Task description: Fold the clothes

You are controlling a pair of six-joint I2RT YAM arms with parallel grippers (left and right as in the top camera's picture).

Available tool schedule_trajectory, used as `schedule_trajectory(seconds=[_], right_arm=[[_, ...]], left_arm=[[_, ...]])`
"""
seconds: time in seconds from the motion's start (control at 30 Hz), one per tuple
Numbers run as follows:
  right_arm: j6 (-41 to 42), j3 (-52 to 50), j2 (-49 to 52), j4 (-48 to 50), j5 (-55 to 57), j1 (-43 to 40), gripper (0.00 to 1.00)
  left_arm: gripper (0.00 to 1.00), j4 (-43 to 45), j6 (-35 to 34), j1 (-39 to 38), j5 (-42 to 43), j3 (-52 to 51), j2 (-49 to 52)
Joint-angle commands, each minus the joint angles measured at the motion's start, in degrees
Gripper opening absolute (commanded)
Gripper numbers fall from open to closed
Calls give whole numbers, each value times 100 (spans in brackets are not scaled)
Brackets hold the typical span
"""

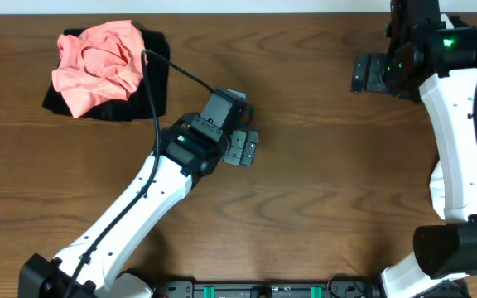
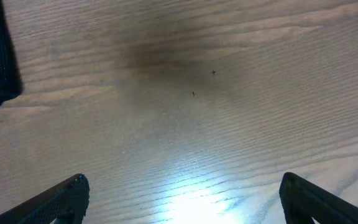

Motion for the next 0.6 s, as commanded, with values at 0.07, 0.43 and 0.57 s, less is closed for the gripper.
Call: schedule_trajectory(seconds=[0.07, 0.43, 0.57], right_arm=[[-92, 44, -4, -20, 120, -37, 99], [-92, 44, -4, -20, 120, -37, 99], [-92, 44, -4, -20, 120, -37, 99]], left_arm=[[98, -13, -74, -4, -90, 72, -90], [98, -138, 28, 409, -702, 70, -745], [98, 289, 166, 1226, -446, -11, -1307]])
